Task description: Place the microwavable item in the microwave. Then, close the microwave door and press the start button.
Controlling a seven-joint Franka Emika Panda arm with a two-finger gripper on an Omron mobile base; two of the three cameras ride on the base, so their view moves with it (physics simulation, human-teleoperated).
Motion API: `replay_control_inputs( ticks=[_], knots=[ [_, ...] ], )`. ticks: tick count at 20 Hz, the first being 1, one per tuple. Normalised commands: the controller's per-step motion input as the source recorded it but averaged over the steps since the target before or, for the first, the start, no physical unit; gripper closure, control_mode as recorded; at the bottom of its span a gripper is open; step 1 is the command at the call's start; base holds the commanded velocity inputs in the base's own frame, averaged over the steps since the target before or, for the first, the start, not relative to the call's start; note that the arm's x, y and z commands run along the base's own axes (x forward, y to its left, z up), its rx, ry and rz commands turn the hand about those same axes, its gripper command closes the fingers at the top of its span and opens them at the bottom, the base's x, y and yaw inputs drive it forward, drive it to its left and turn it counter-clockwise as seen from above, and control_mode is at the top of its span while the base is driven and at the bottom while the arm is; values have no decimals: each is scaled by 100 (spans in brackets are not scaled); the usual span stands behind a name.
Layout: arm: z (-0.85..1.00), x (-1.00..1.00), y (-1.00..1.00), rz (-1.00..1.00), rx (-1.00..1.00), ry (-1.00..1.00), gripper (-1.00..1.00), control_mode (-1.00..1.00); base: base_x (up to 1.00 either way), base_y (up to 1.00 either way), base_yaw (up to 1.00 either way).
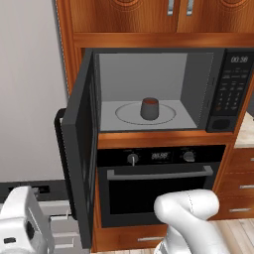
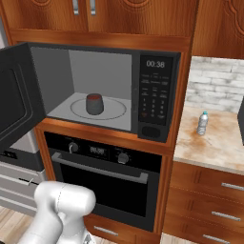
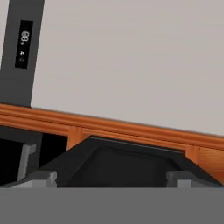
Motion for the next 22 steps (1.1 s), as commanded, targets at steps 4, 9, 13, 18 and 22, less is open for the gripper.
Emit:
replay_control_inputs(
  ticks=[4,9,13,18,22],
  knots=[
    [-88,83,67,8,-26,-14,-100,-100,0,0,0],
    [-42,100,34,2,-8,0,-100,-100,0,0,0],
    [-3,52,-16,0,1,10,-100,-100,0,0,0],
    [21,-24,-94,-7,6,-10,-100,-100,0,0,0],
    [29,-9,-100,-16,13,-5,-100,-100,0,0,0]
  ],
)
